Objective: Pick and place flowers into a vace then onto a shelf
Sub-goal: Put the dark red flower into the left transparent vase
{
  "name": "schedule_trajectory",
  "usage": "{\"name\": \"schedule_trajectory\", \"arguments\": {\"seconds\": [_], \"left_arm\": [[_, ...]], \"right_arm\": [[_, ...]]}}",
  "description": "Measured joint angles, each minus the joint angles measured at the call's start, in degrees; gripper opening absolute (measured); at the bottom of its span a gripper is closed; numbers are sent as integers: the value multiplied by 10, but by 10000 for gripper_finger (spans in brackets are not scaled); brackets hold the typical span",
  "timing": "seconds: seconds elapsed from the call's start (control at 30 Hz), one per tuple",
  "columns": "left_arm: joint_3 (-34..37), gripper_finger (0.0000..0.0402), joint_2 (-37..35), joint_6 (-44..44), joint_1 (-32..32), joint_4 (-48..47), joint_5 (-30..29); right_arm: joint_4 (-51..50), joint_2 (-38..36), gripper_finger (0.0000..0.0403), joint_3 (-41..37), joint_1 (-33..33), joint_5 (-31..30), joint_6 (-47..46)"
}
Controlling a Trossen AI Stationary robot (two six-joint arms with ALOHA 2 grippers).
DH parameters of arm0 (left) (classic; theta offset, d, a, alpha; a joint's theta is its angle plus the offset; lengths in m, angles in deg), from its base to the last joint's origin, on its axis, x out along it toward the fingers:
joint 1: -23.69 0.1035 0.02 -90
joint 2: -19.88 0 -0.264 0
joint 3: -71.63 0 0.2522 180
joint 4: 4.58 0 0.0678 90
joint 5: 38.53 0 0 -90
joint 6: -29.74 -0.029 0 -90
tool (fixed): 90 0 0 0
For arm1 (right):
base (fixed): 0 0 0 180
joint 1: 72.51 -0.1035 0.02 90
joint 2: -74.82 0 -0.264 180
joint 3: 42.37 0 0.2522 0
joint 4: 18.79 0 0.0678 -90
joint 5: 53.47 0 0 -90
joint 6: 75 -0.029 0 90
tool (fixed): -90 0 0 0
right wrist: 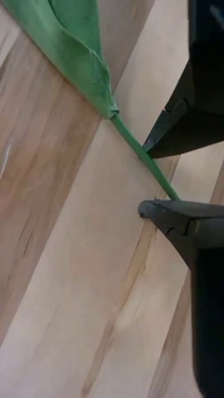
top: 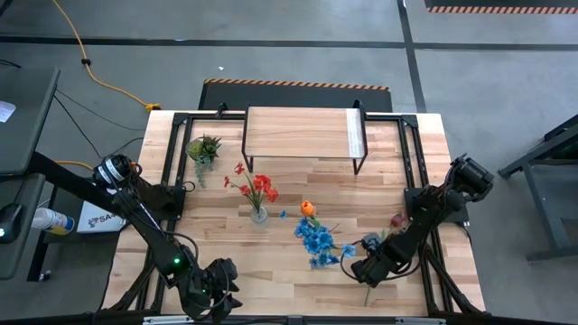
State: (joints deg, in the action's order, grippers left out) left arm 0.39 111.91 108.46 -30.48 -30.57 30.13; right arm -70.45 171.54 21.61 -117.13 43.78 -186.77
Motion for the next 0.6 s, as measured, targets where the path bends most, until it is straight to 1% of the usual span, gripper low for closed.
{"name": "schedule_trajectory", "arguments": {"seconds": [0.1, 0.27, 0.3, 0.6], "left_arm": [[0, 278, 0, 0, 0, 0, 0], [0, 278, 0, 0, 0, 0, 0], [0, 278, 0, 0, 0, 0, 0], [0, 278, 0, 0, 0, 0, 0]], "right_arm": [[-15, 0, 79, 0, 0, 5, 0], [-29, 0, 15, 0, -1, 3, 9], [-32, 0, 9, 0, -1, 3, 11], [-66, 1, 5, -1, -1, 6, 12]]}}
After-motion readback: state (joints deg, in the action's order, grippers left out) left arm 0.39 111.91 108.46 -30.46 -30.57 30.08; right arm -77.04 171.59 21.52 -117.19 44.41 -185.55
